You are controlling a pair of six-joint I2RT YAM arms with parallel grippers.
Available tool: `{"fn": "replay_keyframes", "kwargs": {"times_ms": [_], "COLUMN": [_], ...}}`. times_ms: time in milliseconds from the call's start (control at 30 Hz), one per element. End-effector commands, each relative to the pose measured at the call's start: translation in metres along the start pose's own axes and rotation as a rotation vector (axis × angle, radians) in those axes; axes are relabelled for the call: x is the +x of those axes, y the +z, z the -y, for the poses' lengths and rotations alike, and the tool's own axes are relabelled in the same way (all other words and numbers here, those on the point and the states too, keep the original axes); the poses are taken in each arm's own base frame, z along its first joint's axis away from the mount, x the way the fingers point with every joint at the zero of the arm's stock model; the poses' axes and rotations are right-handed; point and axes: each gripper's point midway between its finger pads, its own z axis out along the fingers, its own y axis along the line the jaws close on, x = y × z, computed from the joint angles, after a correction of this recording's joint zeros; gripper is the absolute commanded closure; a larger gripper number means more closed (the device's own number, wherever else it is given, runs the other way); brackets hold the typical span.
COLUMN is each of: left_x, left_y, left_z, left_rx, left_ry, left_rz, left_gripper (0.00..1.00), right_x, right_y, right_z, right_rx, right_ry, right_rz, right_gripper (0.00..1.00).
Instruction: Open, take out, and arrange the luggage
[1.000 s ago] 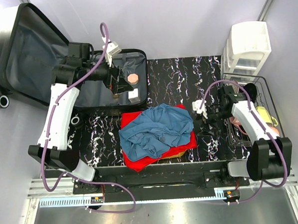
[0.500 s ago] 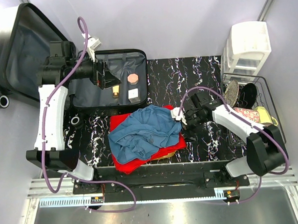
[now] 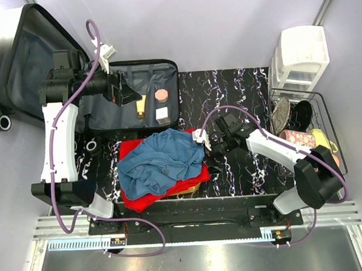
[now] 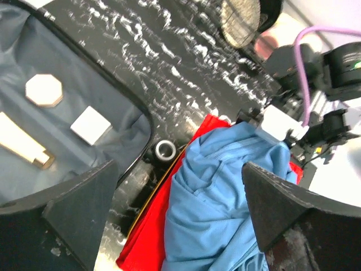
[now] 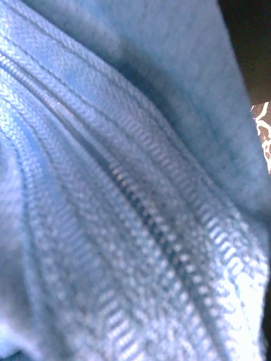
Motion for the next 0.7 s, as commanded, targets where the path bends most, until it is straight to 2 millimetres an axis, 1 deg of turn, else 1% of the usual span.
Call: {"fn": "replay_keyframes", "kwargs": {"times_ms": [0,33,67,100,133,167,200,233,267,333,367,400,433,467,500,533,567,600,633,667], "left_x": [0.041,0.071,0.093,0.112,0.138,0.15,0.156,0.176,0.184,0.199,0.204,0.216,0.22,0.228,0.243,0.246,0.253,0.265,0.267,0.272], "left_y": [-0.016,-0.02,-0.024,-0.027,-0.03,-0.034,-0.041,-0.042,-0.045,-0.043,-0.044,-0.042,-0.039,-0.041,-0.04,-0.035,-0.033,-0.03,-0.024,-0.02], "left_z": [-0.021,-0.025,-0.034,-0.033,-0.036,-0.035,-0.027,-0.026,-0.027,-0.028,-0.035,-0.04,-0.051,-0.059,-0.061,-0.068,-0.07,-0.069,-0.073,-0.074], "left_rx": [-0.129,-0.125,-0.144,-0.106,-0.091,-0.085,-0.08,-0.046,-0.053,-0.046,-0.072,-0.081,-0.114,-0.137,-0.129,-0.145,-0.149,-0.14,-0.153,-0.152], "left_ry": [0.082,0.071,0.072,0.072,0.061,0.086,0.129,0.133,0.127,0.084,0.077,0.053,0.068,0.075,0.061,0.08,0.098,0.091,0.108,0.122], "left_rz": [-0.182,-0.295,-0.388,-0.464,-0.539,-0.568,-0.572,-0.611,-0.638,-0.679,-0.699,-0.73,-0.731,-0.762,-0.791,-0.786,-0.81,-0.836,-0.833,-0.849], "left_gripper": [0.08,0.16,0.2,0.25,0.32,0.32,0.33,0.32,0.32,0.32,0.33,0.34,0.34,0.35,0.36,0.36,0.36,0.34,0.33,0.33], "right_x": [-0.03,-0.029,-0.028,-0.027,-0.026,-0.025,-0.025,-0.025,-0.026,-0.026,-0.026,-0.025,-0.025,-0.025,-0.024,-0.024,-0.025,-0.024,-0.024,-0.023], "right_y": [0.003,0.003,0.002,0.001,0.001,0.0,0.0,0.0,0.0,0.0,0.0,0.0,0.001,0.001,0.001,0.002,0.002,0.003,0.004,0.005], "right_z": [0.005,0.005,0.004,0.004,0.002,0.001,0.001,0.0,0.0,-0.002,-0.002,-0.003,-0.004,-0.004,-0.005,-0.005,-0.005,-0.006,-0.006,-0.008], "right_rx": [0.018,0.025,0.025,0.026,0.025,0.023,0.021,0.02,0.017,0.008,0.007,0.003,0.0,0.0,-0.002,-0.003,-0.005,-0.006,-0.01,-0.016], "right_ry": [-0.002,-0.004,-0.007,-0.007,-0.007,-0.01,-0.006,-0.005,0.002,0.011,0.014,0.021,0.021,0.021,0.025,0.027,0.027,0.031,0.036,0.037], "right_rz": [0.077,0.074,0.071,0.069,0.065,0.062,0.061,0.061,0.06,0.061,0.063,0.06,0.062,0.062,0.059,0.057,0.057,0.055,0.053,0.051], "right_gripper": [0.11,0.11,0.11,0.11,0.11,0.11,0.11,0.11,0.11,0.11,0.11,0.11,0.12,0.12,0.12,0.12,0.12,0.12,0.12,0.12]}}
